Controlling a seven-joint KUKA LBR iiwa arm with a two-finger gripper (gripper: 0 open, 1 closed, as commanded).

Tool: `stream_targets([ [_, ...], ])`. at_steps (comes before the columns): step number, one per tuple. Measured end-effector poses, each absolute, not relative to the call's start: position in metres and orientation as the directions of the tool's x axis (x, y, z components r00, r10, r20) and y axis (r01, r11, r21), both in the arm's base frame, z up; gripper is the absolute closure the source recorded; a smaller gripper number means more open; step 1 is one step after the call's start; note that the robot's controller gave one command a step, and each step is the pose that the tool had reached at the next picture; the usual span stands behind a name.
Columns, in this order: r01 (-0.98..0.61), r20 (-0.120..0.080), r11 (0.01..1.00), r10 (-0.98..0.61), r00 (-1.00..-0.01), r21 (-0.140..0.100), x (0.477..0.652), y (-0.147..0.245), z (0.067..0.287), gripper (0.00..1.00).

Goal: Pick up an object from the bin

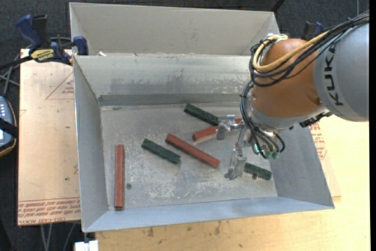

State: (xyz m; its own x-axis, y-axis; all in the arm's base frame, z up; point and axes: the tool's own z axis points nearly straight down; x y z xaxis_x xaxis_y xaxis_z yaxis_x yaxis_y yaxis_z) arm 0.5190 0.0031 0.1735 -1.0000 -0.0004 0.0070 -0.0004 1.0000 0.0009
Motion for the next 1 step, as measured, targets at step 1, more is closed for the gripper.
stream_targets([
  [1,0.0,0.0,1.0,0.0,-1.0,0.001,0.5208,0.0031,0.1771,0.0],
])
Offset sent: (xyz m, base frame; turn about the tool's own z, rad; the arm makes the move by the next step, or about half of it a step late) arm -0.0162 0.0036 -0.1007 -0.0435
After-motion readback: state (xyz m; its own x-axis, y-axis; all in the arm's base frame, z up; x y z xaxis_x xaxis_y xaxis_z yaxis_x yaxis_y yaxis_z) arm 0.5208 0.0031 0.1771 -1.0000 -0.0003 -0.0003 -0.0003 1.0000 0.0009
